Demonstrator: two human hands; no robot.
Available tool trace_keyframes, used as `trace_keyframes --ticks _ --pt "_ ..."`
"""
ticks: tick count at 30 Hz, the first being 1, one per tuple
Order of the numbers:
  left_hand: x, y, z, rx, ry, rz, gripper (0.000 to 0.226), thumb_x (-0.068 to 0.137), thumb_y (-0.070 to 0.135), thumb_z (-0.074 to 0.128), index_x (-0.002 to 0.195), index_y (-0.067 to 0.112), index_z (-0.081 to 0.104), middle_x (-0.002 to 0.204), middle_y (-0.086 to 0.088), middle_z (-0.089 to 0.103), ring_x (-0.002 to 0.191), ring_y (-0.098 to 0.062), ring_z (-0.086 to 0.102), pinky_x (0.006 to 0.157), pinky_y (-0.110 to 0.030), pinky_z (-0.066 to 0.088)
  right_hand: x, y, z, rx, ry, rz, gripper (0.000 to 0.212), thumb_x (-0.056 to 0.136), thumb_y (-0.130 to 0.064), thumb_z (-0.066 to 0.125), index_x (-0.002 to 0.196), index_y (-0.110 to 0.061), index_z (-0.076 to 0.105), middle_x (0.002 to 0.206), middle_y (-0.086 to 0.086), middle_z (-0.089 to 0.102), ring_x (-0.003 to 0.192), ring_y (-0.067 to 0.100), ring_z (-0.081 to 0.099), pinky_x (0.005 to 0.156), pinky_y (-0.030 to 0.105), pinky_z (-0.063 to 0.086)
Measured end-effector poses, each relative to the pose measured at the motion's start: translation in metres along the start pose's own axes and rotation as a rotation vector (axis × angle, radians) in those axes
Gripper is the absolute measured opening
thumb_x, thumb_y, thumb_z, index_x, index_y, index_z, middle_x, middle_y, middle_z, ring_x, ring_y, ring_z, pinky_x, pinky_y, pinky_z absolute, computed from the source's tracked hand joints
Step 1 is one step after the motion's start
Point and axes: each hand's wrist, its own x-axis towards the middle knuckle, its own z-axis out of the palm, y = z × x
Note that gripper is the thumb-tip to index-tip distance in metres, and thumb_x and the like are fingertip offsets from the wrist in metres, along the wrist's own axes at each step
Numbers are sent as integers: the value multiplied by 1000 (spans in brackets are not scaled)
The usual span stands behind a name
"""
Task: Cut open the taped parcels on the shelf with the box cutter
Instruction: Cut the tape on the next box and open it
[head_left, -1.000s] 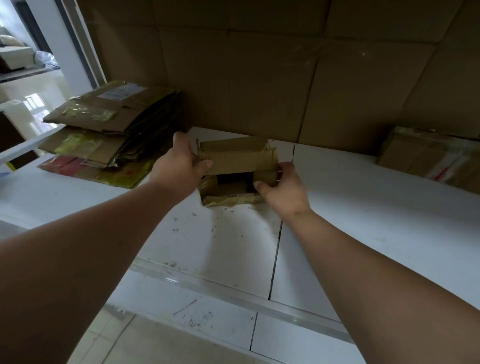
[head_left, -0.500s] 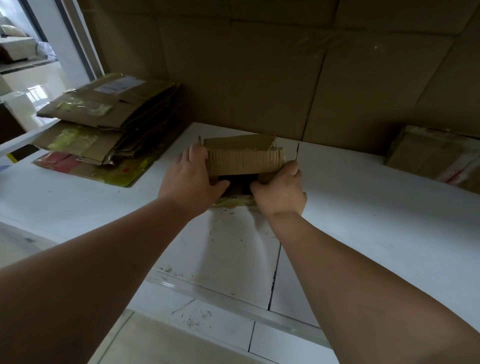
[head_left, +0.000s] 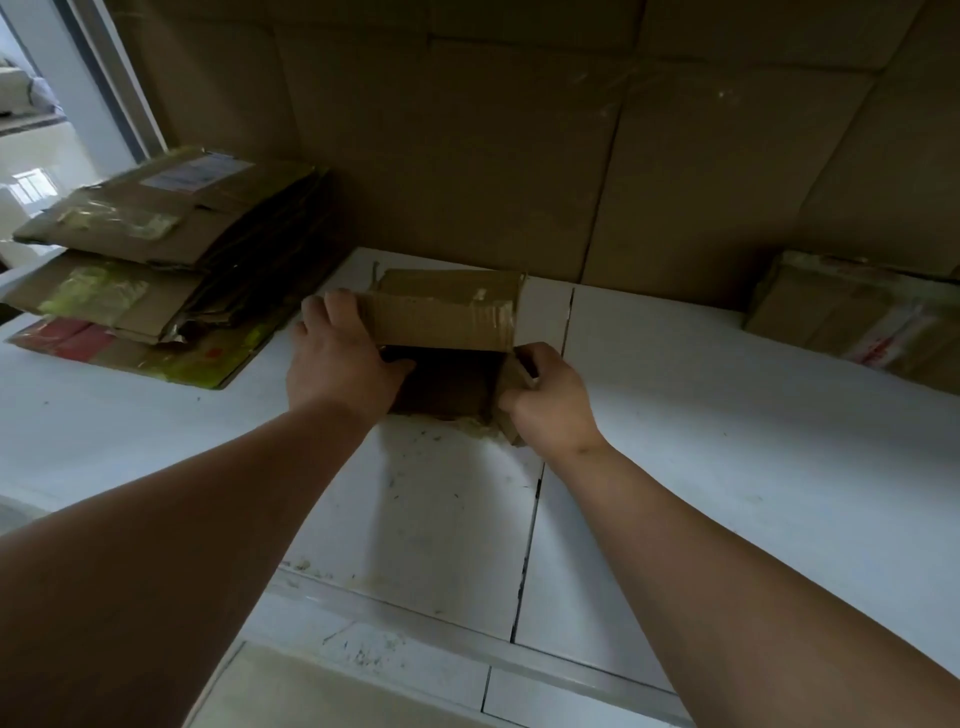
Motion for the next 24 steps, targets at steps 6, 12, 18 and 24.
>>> trace_keyframes --ticks 6,12,18,24 --pt "14 -5 -5 39 37 -45 79 70 43 82 123 22 27 125 -13 40 109 -36 50 81 -48 49 -1 -5 1 37 -58 -14 40 84 -9 59 122 -22 60 107 -3 65 93 23 65 63 27 51" --pt "22 -10 -14 5 39 -58 63 77 29 73 120 21 28 121 -13 39 104 -36 49 76 -47 46 -2 -8 1 23 -54 -69 27 89 -12 60 114 -24 65 85 -19 62 73 -2 60 55 8 43" --pt "17 -14 -22 -94 -105 40 63 76 16 70 125 26 31 127 -6 41 107 -27 48 83 -43 48 1 -6 -3 58 17 -4 16 90 -10 60 103 -18 66 79 -9 63 67 6 58 48 10 41" --pt "11 -25 -32 -193 -197 126 70 79 -4 62 132 34 35 136 -4 44 103 -17 49 78 -35 50 2 -7 -6 174 94 113 33 85 -2 55 76 -33 57 76 -7 60 66 10 56 45 14 44"
